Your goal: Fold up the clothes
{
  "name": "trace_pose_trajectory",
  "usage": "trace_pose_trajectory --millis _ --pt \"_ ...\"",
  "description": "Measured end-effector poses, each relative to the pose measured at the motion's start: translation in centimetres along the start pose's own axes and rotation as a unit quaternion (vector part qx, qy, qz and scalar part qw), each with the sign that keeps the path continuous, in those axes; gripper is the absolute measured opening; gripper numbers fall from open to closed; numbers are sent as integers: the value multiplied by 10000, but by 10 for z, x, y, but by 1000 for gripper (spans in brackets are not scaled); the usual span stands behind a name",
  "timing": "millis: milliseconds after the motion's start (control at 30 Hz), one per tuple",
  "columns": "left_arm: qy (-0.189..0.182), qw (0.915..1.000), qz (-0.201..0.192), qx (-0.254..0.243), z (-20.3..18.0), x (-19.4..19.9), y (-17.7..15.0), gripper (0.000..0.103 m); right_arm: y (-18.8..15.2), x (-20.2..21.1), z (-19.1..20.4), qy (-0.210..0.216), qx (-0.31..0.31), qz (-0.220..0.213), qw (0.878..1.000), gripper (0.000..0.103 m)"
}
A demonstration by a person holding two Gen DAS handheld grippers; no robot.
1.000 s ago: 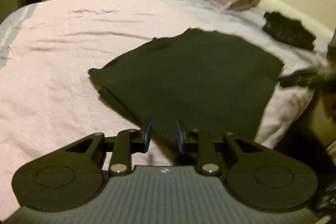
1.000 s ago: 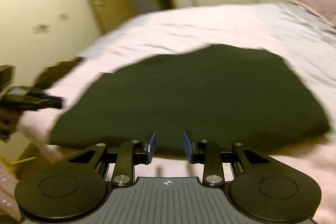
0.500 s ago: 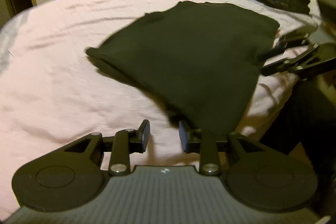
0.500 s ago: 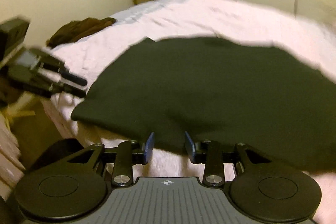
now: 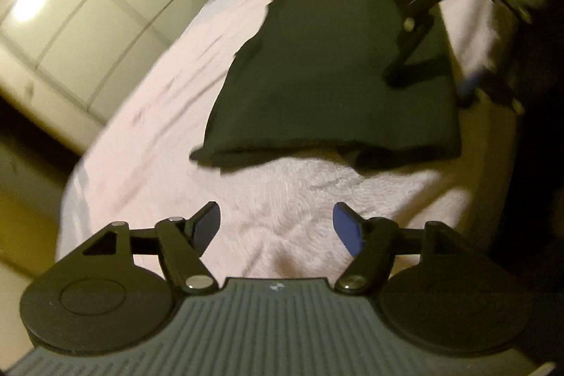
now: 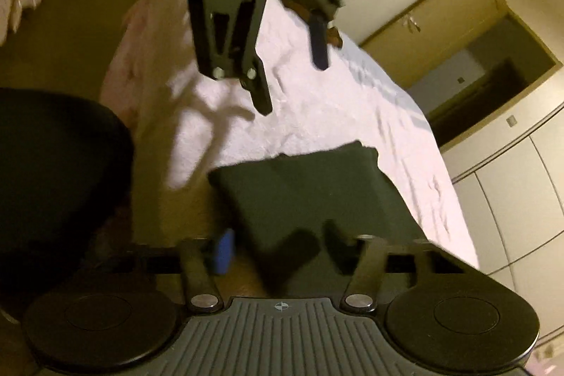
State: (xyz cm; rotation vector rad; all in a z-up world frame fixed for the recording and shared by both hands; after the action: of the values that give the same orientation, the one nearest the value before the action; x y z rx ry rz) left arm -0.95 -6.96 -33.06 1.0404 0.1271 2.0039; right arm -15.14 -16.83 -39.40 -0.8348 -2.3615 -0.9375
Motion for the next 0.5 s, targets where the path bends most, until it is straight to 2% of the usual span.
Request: trace_pose_trajectory --millis 33,100,200,333,433,500 --pt "63 9997 -72 -224 -2 -3 2 68 -1 -1 -3 94 -151 -32 9998 21" --pt "187 9974 -218 -667 -5 -10 7 68 -1 5 -11 223 -438 -136 9987 12" --pt "464 9891 -508 -1301 -6 -24 16 76 -2 21 -24 226 -827 -361 9957 3" --pt "556 9777 -709 -1897 -4 -47 29 77 -2 42 -56 33 -1426 -603 9879 3" --pt "576 9735 -825 -2056 2 -63 41 77 -4 50 -70 -73 -1628 -665 9844 3" --pt "556 9709 -881 -2156 4 -72 46 71 -6 54 -71 -92 -1665 -684 9836 3"
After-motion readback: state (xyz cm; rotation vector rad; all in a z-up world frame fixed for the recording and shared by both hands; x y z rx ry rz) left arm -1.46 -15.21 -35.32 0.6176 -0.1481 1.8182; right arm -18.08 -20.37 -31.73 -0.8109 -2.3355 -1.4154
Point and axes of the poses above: each gripper's, at about its wrist camera, not at the fingertips, and x roughly against the way its jaws point, z to its left, y to its top, the point moved 9 cm from there along -x, roughly the way its jaws point, and after that the axes turned 4 degrees about z, right-handed, at the moved point
